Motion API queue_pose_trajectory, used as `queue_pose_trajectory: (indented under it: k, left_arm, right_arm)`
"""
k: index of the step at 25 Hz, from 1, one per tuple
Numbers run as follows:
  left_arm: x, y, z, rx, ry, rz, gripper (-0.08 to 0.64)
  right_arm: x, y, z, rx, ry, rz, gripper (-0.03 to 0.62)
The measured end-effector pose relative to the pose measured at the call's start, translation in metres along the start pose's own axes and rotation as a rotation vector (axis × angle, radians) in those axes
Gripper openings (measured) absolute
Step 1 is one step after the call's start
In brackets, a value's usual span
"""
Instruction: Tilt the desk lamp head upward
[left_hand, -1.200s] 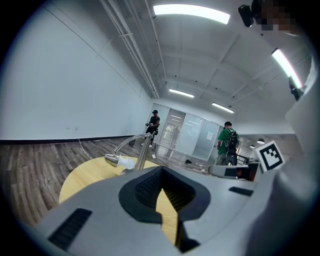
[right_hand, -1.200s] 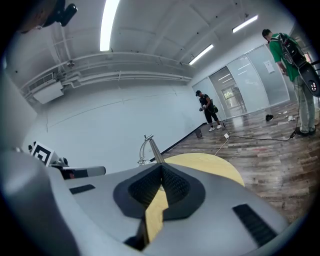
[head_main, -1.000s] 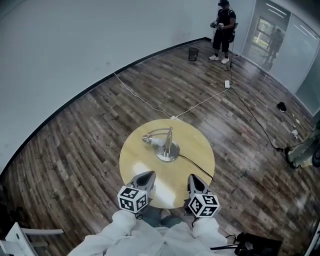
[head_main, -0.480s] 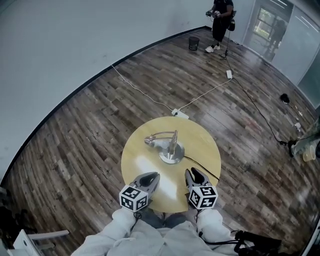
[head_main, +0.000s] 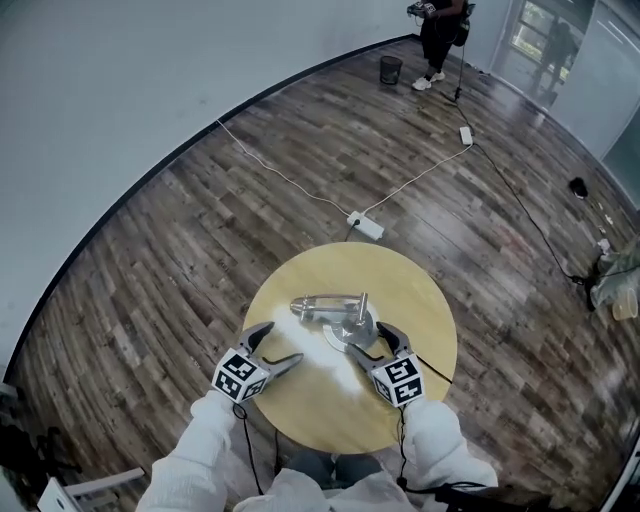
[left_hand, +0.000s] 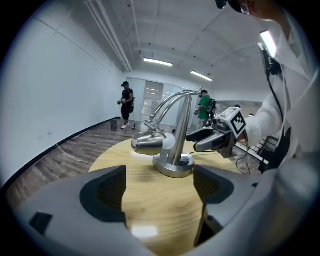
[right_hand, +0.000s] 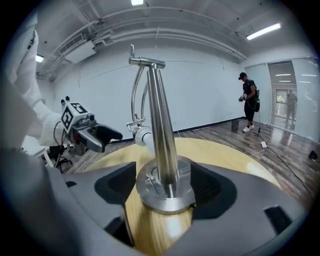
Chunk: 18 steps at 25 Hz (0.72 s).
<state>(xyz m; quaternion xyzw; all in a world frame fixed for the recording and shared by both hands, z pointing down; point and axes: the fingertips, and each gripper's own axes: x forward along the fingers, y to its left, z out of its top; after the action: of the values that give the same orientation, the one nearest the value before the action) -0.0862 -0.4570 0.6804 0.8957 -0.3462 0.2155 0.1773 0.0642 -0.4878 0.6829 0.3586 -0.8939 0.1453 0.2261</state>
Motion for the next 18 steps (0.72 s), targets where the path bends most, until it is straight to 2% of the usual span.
queue_pose_trajectory:
  k: [4, 8, 9, 12, 13, 18]
  left_arm:
    - [0.035, 0.028, 0.016, 0.071, -0.035, -0.145, 0.407]
    - [0.060, 0.038, 0.023, 0.108, -0.078, -0.242, 0.405]
    - [0.064, 0.040, 0.023, 0.108, -0.089, -0.259, 0.401]
    - [0.073, 0.039, 0.025, 0.121, -0.104, -0.307, 0.286]
    - [0.076, 0.037, 0.026, 0.129, -0.105, -0.325, 0.270]
    - [0.081, 0.037, 0.026, 0.137, -0.119, -0.370, 0.256]
  right_arm:
    - [0.037, -0.004, -0.007, -0.069, 0.045, 0.030, 0.322]
    - [0.059, -0.004, -0.024, -0.094, 0.132, 0.045, 0.322]
    - [0.062, -0.003, -0.027, -0.094, 0.141, 0.045, 0.322]
    - [0.065, -0.003, -0.028, -0.090, 0.152, 0.042, 0.322]
    - [0.065, -0.003, -0.028, -0.089, 0.159, 0.042, 0.322]
    - [0.069, -0.007, -0.029, -0.087, 0.194, 0.051, 0.322]
